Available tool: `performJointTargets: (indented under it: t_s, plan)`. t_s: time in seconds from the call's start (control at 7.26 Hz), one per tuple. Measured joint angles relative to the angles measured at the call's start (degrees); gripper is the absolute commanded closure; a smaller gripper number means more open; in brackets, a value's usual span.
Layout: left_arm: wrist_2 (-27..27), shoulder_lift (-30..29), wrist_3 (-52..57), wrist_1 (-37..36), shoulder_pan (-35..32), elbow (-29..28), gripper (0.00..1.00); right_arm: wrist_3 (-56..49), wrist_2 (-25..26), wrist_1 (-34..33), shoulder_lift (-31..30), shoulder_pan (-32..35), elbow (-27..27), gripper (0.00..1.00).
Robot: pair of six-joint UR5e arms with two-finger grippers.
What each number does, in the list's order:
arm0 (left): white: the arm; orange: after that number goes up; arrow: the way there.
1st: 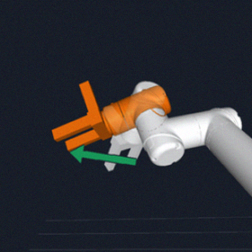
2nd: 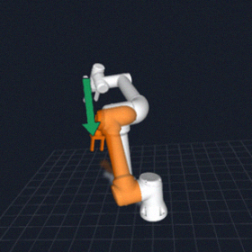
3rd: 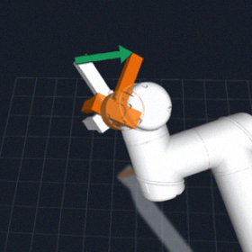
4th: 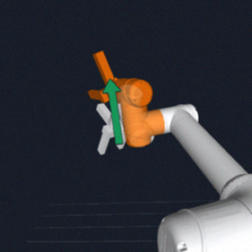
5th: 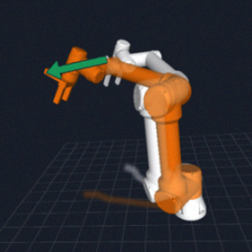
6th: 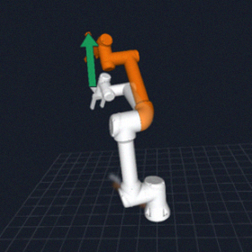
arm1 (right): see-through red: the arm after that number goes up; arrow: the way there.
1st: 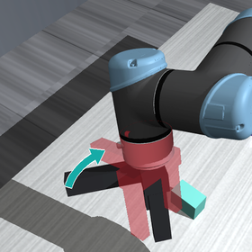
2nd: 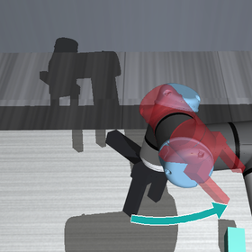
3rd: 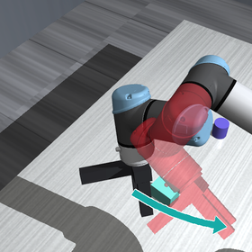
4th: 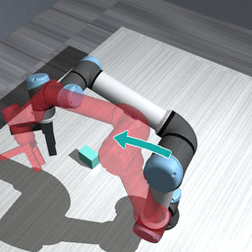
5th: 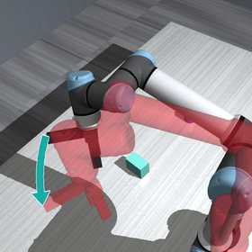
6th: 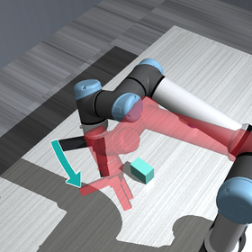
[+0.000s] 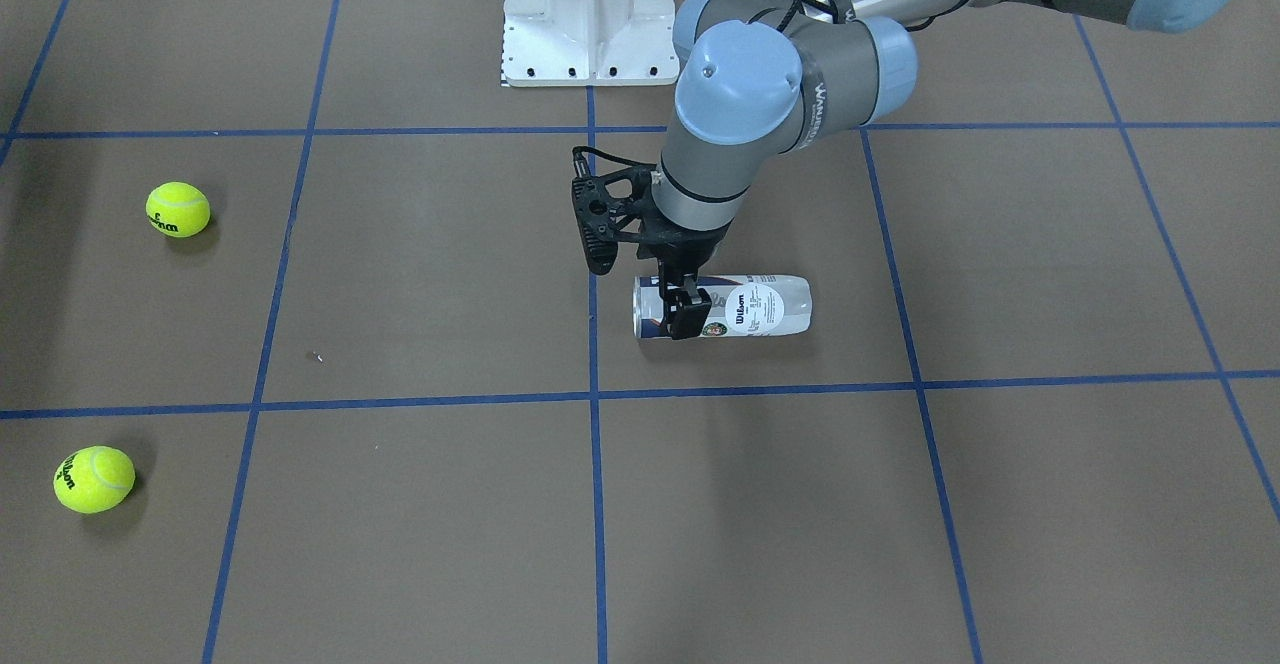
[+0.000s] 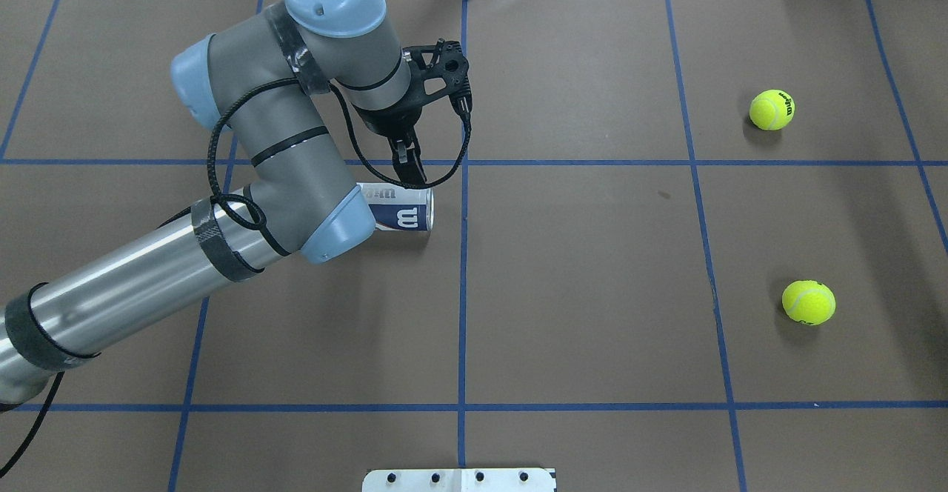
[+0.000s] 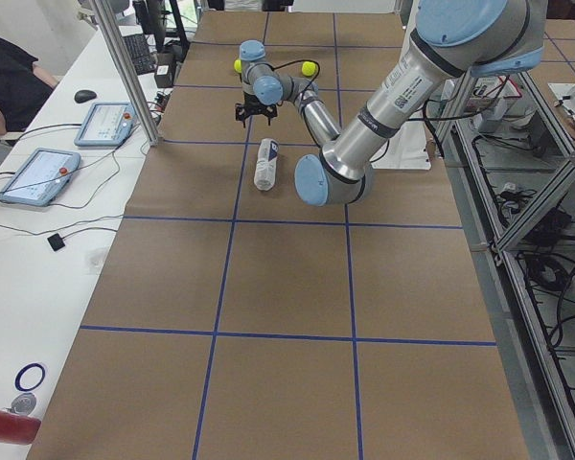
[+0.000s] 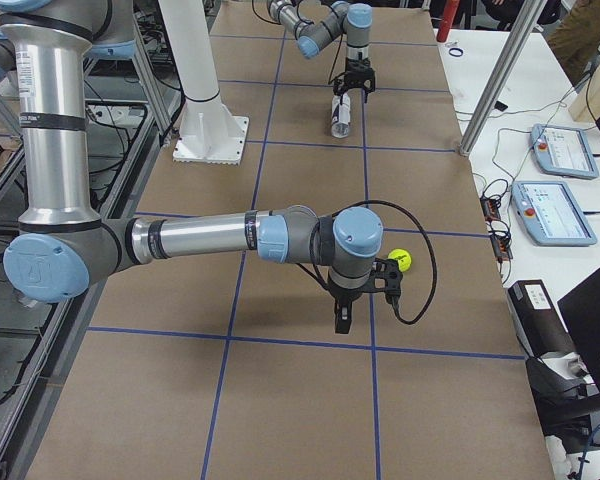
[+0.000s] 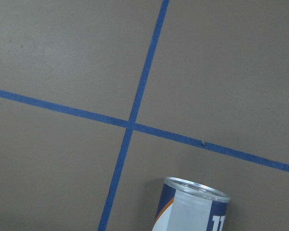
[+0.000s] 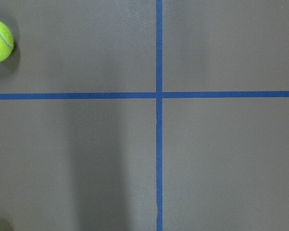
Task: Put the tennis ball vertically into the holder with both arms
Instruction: 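Move the left gripper over the lying white Wilson can, then lower the left gripper and close it around the can's open end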
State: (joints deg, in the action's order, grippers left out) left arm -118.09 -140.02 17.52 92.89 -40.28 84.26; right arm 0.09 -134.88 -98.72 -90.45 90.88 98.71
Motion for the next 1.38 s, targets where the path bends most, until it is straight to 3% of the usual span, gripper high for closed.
performJointTargets:
  t_s: [0.41,1.38]
  plan:
    - [2.03,-2.06,5.34,0.28,2.0,-4.22,0.02,0.0,-0.03,-0.04,-0.36,0.0,-0.07,0.01]
    - [3.98,-2.37,6.66,0.28,5.55,-7.04,0.02,0.0,0.04,0.01,-0.42,0.0,-0.64,0.01]
